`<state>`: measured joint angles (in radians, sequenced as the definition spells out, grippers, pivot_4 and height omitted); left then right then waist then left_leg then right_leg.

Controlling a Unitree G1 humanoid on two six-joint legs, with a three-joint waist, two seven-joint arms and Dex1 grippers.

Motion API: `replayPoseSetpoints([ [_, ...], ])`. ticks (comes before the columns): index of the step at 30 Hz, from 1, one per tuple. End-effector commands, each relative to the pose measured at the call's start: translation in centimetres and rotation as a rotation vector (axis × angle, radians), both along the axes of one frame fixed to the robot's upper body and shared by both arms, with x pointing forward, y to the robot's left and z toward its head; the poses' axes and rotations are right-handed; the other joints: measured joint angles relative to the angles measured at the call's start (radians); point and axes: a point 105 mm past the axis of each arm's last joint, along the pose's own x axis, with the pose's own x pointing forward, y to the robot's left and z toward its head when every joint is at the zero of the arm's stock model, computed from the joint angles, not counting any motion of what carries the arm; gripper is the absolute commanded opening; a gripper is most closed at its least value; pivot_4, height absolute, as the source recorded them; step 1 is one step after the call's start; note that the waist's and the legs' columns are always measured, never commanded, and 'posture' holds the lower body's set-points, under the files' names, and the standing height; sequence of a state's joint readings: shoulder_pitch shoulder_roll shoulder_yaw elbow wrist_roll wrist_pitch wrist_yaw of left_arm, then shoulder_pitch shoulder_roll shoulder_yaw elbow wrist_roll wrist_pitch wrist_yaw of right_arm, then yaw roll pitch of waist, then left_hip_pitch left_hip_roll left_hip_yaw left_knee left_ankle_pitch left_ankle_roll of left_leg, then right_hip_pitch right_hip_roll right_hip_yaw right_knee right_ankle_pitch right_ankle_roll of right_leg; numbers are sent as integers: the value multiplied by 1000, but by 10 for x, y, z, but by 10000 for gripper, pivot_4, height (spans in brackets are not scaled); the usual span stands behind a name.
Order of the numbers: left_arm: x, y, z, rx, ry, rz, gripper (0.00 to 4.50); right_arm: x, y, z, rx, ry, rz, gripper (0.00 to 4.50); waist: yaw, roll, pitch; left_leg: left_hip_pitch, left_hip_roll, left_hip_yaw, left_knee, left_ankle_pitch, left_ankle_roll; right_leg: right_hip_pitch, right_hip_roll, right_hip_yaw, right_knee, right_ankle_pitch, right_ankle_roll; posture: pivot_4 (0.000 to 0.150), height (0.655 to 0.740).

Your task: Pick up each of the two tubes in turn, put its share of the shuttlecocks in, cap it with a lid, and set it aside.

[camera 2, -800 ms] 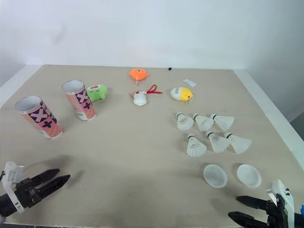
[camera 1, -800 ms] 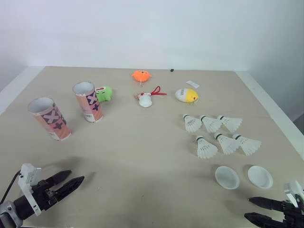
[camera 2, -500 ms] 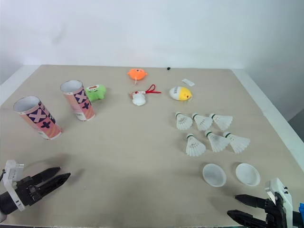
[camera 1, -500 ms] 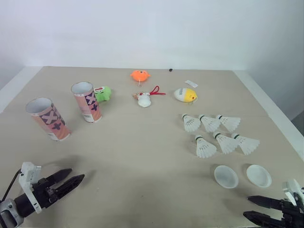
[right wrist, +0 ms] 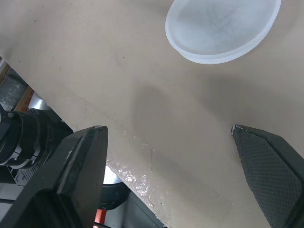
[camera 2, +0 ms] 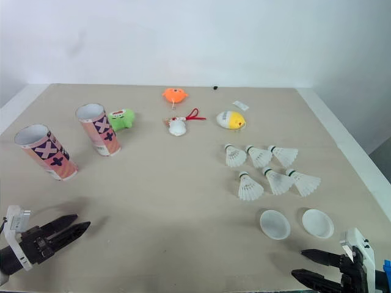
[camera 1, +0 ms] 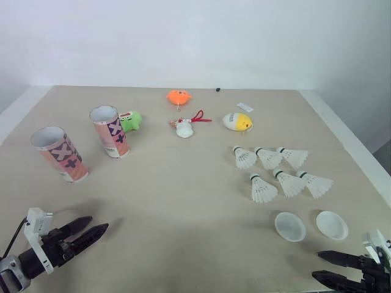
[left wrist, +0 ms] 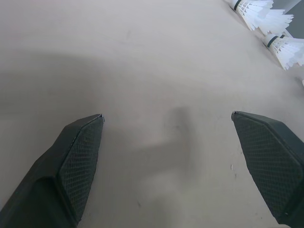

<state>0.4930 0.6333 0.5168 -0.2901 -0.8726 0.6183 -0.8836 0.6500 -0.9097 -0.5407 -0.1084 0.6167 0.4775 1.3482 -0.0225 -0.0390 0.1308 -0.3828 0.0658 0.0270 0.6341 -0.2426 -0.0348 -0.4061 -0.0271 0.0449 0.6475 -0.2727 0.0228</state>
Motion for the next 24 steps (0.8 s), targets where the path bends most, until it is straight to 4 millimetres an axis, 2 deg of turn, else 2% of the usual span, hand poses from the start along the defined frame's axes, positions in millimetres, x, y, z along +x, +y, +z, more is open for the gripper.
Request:
replayPoseSetpoints([
  [1, -5, 4, -17, -7, 79, 39, 45000, -10, 7, -20, 9, 93, 8, 44635, 0, 0, 0, 0, 0, 0, 0, 0, 0, 0, 0, 0, 0, 0, 0, 1500, 7323],
  [5, -8, 6, -17, -1, 78, 47, 45000, -6, 15, -15, 18, 73, 49, 44635, 0, -1, 0, 2, 0, 0, 0, -1, 0, 0, 0, 0, 0, 0, 0, 1500, 7323],
  [7, -11, 7, -17, 7, 74, 62, 45000, -4, 30, -6, 54, 54, 112, 44635, 0, -1, 0, 3, 0, 0, 0, -2, 0, 0, -1, 0, 0, 0, 0, 1500, 7323],
  [13, -18, 4, -11, -7, -13, 152, 45000, 10, 97, 12, 172, 3, 386, 44635, 0, 3, 3, 8, 0, -1, -1, -12, -1, 1, -3, -4, 0, 0, 0, 1500, 7323],
  [15, -20, 4, -4, -44, -58, 200, 45000, 17, 117, 22, 215, -24, 473, 44635, 0, 12, 8, 12, -1, -1, -1, -12, -1, -2, -3, -5, 0, 0, 0, 1500, 7323],
  [17, -22, 6, 5, -68, -120, 252, 45000, 26, 134, 33, 251, -58, 555, 44635, 3, 16, 13, 6, -5, 1, 0, -19, 1, -2, 7, -2, 0, 2, 0, 1500, 7323],
  [21, -30, 16, 19, -64, -225, 357, 45000, 49, 162, 54, 315, -139, 663, 44635, 0, 13, 19, 1, -5, 1, 3, -25, 4, -5, 11, -2, 0, 2, 3, 1500, 7323],
  [24, -37, 32, 28, 11, -312, 468, 45000, 68, 185, 66, 305, -239, 719, 44635, 2, 3, 24, -3, -4, -1, 5, -27, 7, -6, 12, -3, 0, 2, 0, 1500, 7323],
])
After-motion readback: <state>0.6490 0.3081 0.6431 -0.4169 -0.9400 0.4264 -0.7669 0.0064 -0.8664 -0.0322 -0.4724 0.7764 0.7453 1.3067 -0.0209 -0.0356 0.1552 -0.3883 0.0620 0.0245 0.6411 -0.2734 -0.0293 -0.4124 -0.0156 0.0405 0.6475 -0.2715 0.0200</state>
